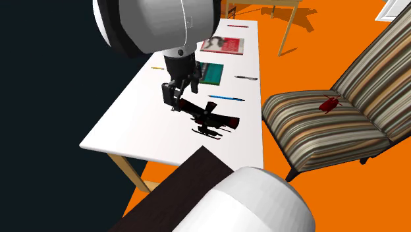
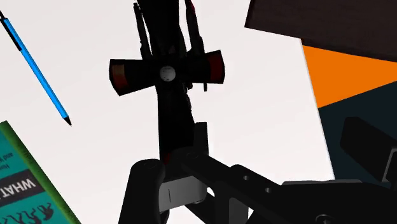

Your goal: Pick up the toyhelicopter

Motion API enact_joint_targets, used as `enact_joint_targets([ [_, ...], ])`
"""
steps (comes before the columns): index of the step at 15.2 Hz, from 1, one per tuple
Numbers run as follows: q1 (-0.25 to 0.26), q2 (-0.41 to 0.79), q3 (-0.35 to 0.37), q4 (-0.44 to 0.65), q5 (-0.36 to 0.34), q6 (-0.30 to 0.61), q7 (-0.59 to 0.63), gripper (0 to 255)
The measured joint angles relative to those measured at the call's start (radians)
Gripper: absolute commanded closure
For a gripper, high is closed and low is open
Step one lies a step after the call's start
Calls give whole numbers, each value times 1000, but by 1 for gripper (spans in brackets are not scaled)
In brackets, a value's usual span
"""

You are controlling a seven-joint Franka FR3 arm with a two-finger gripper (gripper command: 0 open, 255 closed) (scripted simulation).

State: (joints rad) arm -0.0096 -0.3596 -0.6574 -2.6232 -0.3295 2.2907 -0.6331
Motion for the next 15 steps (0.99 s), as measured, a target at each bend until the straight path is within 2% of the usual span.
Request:
enact_joint_targets([
  [2, 33, 95, -61, 24, 48, 74, -87, 0],
  [4, 69, 200, -123, 49, 128, 149, -198, 0],
  [5, 93, 259, -143, 63, 188, 185, -256, 0],
  [7, 110, 376, -170, 99, 334, 237, -406, 0],
  [8, 107, 442, -162, 125, 420, 255, -487, 0],
  [10, 78, 520, -133, 150, 535, 282, -596, 0],
  [15, 18, 621, -61, 175, 675, 327, -707, 0],
])
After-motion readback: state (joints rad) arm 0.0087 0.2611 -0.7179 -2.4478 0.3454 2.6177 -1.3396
